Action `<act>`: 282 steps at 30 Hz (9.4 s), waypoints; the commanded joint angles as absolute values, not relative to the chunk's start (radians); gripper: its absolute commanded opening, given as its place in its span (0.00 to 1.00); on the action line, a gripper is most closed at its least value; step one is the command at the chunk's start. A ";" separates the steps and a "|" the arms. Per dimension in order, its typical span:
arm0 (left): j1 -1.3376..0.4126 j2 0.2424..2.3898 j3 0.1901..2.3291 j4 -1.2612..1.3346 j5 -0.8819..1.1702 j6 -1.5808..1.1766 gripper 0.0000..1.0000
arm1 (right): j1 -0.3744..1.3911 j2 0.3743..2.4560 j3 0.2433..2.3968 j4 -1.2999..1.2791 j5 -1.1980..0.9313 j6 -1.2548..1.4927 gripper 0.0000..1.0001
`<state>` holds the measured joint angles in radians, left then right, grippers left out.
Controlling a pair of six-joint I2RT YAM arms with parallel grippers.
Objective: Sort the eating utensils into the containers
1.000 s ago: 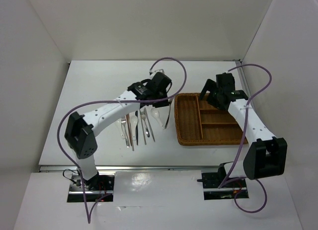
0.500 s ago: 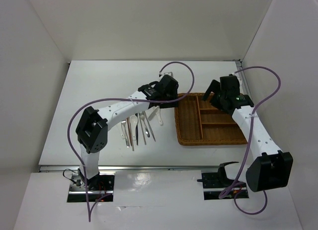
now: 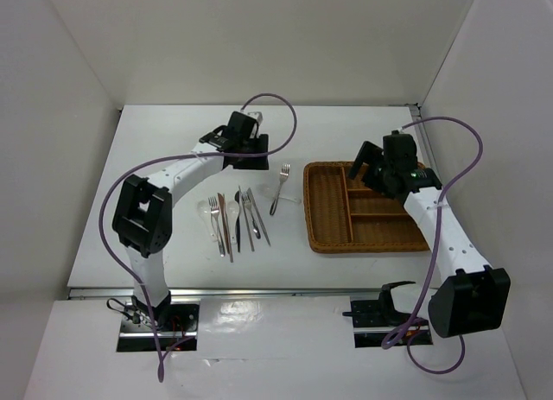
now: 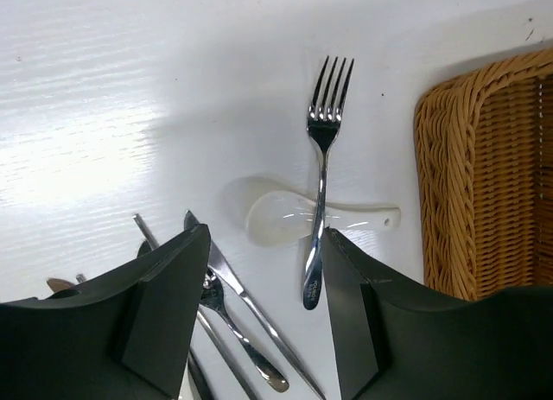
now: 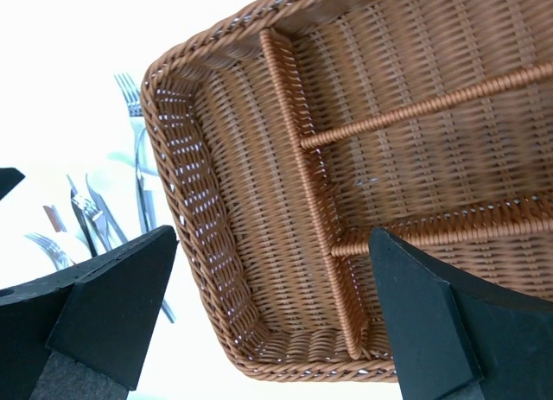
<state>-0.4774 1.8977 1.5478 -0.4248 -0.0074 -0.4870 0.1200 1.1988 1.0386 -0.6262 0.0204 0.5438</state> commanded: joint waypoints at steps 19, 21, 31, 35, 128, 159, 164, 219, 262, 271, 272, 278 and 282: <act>-0.620 1.979 1.473 -0.474 0.011 -0.508 0.58 | 0.123 1.296 1.081 -0.541 -0.003 0.503 1.00; -0.630 1.988 1.473 -0.474 0.011 -0.508 0.58 | 0.123 1.307 1.081 -0.541 -0.003 0.503 1.00; -0.640 2.042 1.482 -0.465 -0.003 -0.517 0.58 | 0.123 1.307 1.091 -0.531 -0.025 0.503 1.00; -0.640 2.071 1.491 -0.465 -0.041 -0.528 0.56 | 0.123 1.287 1.091 -0.540 -0.025 0.512 1.00; -0.420 1.325 1.083 -0.503 -0.021 -0.603 0.89 | 0.193 1.526 1.106 -0.446 -0.307 0.359 0.04; -0.279 1.321 0.775 -0.413 -0.084 -0.736 0.71 | 0.276 1.470 1.155 -0.486 -0.247 0.362 0.67; -0.259 1.364 0.775 -0.381 -0.074 -0.727 0.71 | 0.276 1.441 1.155 -0.505 -0.225 0.362 0.67; -0.389 1.385 0.979 -0.495 0.007 -0.660 0.16 | 0.399 1.403 1.117 -0.250 -0.529 0.367 0.66; -0.667 1.460 1.137 -0.318 0.166 -0.611 0.17 | 0.548 1.566 1.091 -0.130 -0.411 0.508 0.06; -0.667 1.430 1.155 -0.357 0.083 -0.611 0.61 | 0.513 1.543 1.202 -0.340 -0.149 0.532 0.00; -0.667 1.421 1.155 -0.373 0.068 -0.598 0.70 | 0.464 1.543 1.203 -0.360 -0.121 0.532 0.00; -0.614 1.364 1.126 -0.364 0.067 -0.578 0.81 | 0.174 1.441 1.158 -0.388 -0.132 0.512 0.00; -0.549 1.353 1.086 -0.350 0.106 -0.588 0.81 | 0.039 1.408 1.138 -0.411 -0.051 0.492 0.00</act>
<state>-0.5877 1.3827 1.1099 -0.3794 0.0853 -0.6029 0.0895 1.4792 1.1515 -0.3717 -0.1226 0.5217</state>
